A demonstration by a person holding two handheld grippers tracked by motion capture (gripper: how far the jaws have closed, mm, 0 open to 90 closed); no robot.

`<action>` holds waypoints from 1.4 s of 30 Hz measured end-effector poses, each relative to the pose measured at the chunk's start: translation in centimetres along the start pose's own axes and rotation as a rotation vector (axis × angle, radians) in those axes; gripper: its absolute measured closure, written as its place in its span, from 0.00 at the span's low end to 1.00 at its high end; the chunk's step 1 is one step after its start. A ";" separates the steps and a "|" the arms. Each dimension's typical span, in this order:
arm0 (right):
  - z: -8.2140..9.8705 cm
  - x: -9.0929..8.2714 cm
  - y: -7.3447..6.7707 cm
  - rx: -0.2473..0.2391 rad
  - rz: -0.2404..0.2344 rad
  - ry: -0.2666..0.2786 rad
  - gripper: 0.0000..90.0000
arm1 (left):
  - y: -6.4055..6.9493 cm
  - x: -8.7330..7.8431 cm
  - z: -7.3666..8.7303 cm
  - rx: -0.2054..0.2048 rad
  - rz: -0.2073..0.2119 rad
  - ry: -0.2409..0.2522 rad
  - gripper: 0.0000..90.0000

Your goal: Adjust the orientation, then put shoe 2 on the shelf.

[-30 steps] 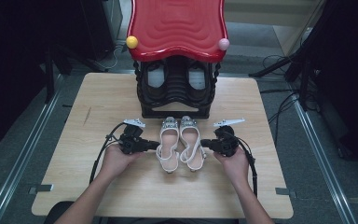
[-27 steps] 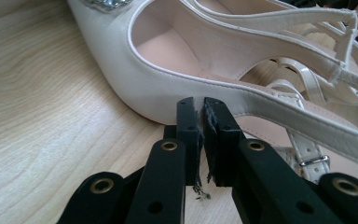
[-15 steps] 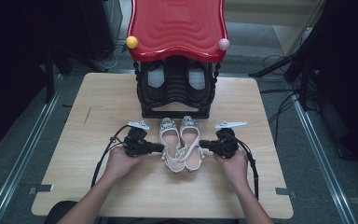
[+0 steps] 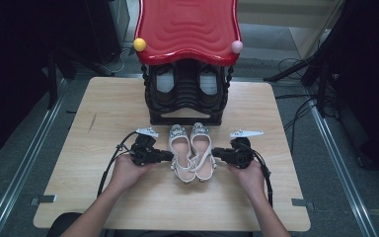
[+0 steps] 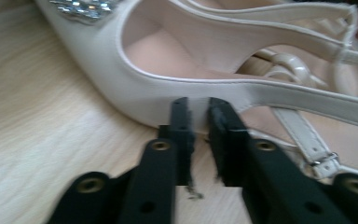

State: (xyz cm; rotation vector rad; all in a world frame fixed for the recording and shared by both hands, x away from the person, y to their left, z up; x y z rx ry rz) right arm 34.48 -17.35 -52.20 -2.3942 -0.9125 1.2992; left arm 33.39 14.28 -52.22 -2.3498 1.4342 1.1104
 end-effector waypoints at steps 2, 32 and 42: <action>-0.5 -0.2 0.0 -0.012 0.034 -0.040 0.91 | -0.1 -0.6 0.0 0.006 -0.019 0.015 0.81; -4.2 0.1 -4.4 -0.073 0.065 -0.099 0.80 | -1.6 -4.0 0.7 0.007 -0.067 0.056 0.51; -5.6 1.9 -6.5 -0.039 0.080 -0.184 0.77 | -1.6 -4.2 0.7 0.023 -0.087 0.054 0.51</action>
Point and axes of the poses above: each handheld gripper's, and its own axes: x roughly forward along the jaws, z roughly out of its underside, y roughly to its right, the point moved 1 cm from there along x, roughly forward along the jaws, and after that the axes turned 14 degrees about x, right-handed, at the moved point
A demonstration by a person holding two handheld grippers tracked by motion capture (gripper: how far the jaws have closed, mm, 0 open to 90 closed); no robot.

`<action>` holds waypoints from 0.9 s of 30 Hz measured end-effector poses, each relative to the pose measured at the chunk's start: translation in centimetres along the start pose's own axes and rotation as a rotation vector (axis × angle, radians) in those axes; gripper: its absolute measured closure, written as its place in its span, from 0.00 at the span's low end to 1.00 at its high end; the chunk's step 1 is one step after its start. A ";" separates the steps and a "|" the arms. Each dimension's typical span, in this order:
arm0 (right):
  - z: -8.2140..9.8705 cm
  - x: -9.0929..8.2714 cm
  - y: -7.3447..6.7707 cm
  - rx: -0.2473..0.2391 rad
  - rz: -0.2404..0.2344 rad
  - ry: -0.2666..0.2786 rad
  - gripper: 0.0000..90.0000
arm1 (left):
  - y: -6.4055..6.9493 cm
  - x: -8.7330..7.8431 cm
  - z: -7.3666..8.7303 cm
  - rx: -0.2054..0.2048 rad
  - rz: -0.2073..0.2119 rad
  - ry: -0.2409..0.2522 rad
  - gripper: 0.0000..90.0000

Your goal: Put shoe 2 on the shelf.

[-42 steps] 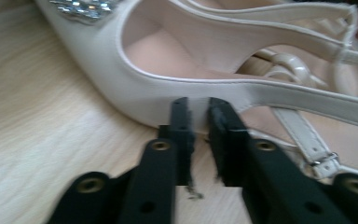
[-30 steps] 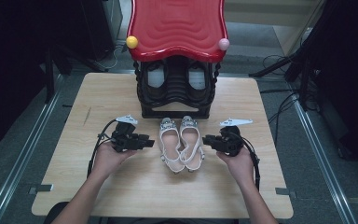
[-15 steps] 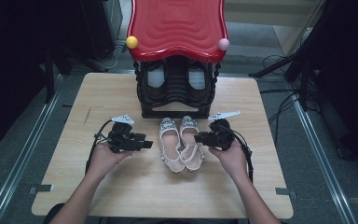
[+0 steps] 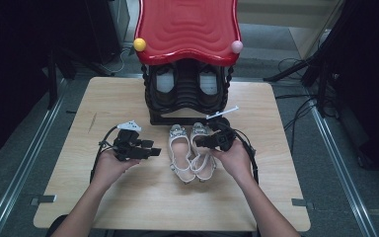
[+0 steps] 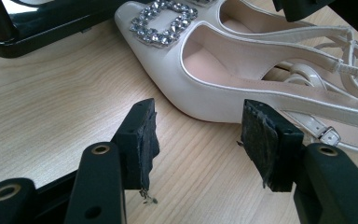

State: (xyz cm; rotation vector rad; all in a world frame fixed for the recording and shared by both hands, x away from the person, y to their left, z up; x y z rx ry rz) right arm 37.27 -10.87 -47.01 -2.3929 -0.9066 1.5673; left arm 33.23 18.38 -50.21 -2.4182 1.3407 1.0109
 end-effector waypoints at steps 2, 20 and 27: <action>-0.3 0.2 -0.4 0.018 0.013 -0.014 0.76 | 0.0 0.0 0.0 -0.001 0.002 0.002 0.51; -0.2 3.5 -2.5 0.114 0.101 -0.103 0.63 | -0.2 -0.1 0.0 -0.005 -0.011 0.009 0.51; 0.5 4.8 -2.5 0.084 0.152 -0.141 0.70 | -0.2 -0.2 0.0 -0.003 -0.012 0.011 0.51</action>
Point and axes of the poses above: each handheld gripper's, and its own axes: x roughly forward along the jaws, z roughly out of its underside, y roughly to its right, the point moved 1 cm from there along x, roughly forward along the jaws, and after that the axes turned 14 degrees about x, right-handed, at the moved point
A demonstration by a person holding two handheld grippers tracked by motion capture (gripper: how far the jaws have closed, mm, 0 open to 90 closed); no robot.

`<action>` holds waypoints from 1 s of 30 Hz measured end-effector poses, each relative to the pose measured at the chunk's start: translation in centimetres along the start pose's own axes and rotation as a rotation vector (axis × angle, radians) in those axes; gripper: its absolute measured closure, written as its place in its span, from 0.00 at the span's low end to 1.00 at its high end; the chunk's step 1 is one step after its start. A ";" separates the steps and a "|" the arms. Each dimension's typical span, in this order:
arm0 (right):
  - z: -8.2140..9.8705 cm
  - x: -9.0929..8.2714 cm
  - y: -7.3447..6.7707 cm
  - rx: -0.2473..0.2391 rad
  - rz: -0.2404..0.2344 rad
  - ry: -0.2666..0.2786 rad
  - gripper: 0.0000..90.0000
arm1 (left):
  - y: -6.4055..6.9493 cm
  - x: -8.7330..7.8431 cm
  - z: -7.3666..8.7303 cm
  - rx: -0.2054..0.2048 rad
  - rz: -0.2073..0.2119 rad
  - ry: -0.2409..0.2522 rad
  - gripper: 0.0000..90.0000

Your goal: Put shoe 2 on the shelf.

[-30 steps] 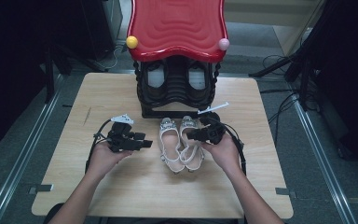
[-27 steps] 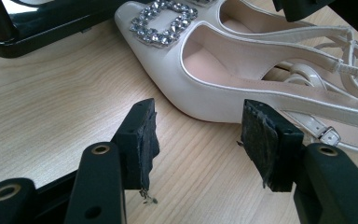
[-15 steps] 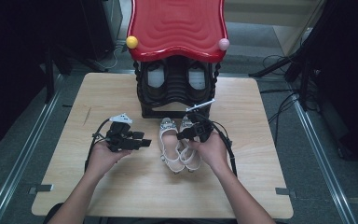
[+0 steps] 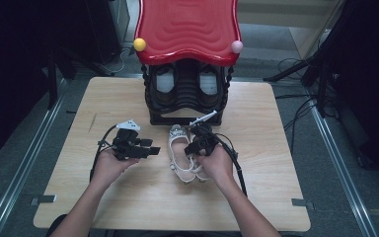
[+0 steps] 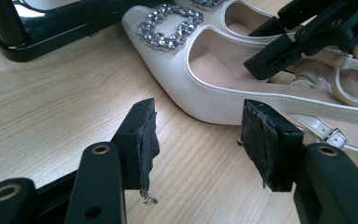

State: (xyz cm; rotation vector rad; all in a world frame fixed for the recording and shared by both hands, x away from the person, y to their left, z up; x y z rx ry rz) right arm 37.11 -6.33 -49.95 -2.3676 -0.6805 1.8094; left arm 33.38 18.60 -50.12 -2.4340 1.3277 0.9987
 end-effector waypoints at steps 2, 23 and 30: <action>0.1 0.0 -0.1 -0.053 0.012 0.002 0.73 | -0.1 0.1 0.0 -0.001 -0.002 -0.006 0.51; 0.1 -2.2 1.3 -0.240 -0.047 -0.015 0.96 | -0.6 -0.3 0.2 -0.013 -0.025 0.008 0.50; -0.1 -5.1 1.5 -0.378 -0.130 -0.037 0.96 | -1.2 -0.9 0.6 -0.028 -0.043 0.013 0.50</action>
Point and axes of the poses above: each handheld gripper's, and its own axes: x roughly forward along the jaws, z roughly out of its underside, y roughly to its right, the point moved 1 cm from there along x, roughly forward along the jaws, and after that the axes turned 14 degrees about x, right-handed, at the moved point
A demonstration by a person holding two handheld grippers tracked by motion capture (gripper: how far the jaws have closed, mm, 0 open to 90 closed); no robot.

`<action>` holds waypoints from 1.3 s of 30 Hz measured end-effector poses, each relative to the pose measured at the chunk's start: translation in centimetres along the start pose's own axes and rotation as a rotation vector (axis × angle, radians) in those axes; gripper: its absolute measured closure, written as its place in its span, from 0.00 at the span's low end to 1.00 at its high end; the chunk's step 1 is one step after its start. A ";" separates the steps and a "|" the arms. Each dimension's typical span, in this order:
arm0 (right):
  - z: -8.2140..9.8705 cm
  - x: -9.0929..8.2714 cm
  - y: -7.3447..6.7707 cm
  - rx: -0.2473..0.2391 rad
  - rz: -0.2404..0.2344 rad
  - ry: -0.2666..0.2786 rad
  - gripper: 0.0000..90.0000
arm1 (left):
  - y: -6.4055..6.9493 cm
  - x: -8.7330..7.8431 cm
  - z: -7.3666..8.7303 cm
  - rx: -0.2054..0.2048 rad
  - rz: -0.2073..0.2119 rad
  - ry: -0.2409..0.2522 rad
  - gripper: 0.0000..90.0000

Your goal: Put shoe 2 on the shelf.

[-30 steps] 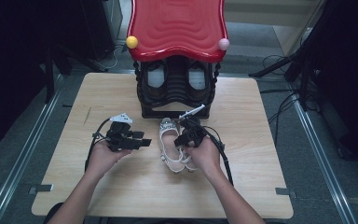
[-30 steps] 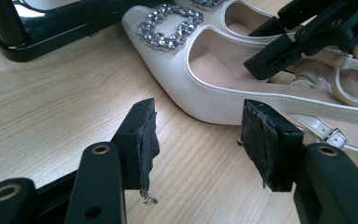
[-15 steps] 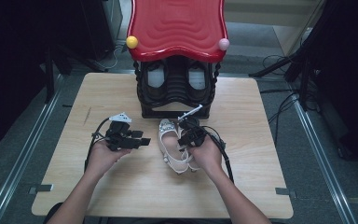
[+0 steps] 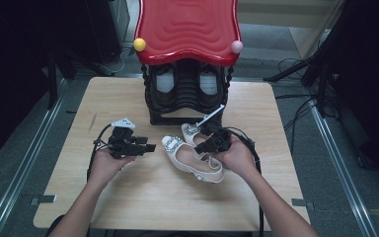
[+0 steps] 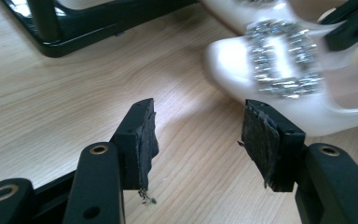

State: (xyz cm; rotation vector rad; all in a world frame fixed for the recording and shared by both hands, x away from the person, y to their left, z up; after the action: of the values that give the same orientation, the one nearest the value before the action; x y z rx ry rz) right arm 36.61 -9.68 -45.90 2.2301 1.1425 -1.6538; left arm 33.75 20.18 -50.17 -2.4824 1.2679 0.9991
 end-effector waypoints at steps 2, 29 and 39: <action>-0.3 -0.7 -0.3 -0.114 -0.016 -0.009 0.96 | -0.2 -0.3 0.2 -0.008 -0.007 0.005 0.50; -8.0 -12.0 -5.3 -0.437 -0.211 0.029 0.96 | -1.3 -3.0 2.5 -0.059 -0.095 0.019 0.50; -10.7 -17.6 -6.0 -0.322 -0.326 0.198 0.96 | -1.2 -3.0 2.6 -0.068 -0.094 0.021 0.50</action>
State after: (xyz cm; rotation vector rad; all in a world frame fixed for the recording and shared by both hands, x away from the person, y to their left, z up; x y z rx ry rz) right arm 39.02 -8.46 -24.64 2.1182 1.7612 -1.2438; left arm 32.22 24.04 -50.40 -2.5835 1.1294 1.0116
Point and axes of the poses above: each handheld gripper's, and its own axes: x roughly forward along the jaws, z roughly out of its underside, y roughly to its right, the point moved 1 cm from there along x, roughly forward along the jaws, and after that the axes turned 14 degrees about x, right-handed, at the moved point
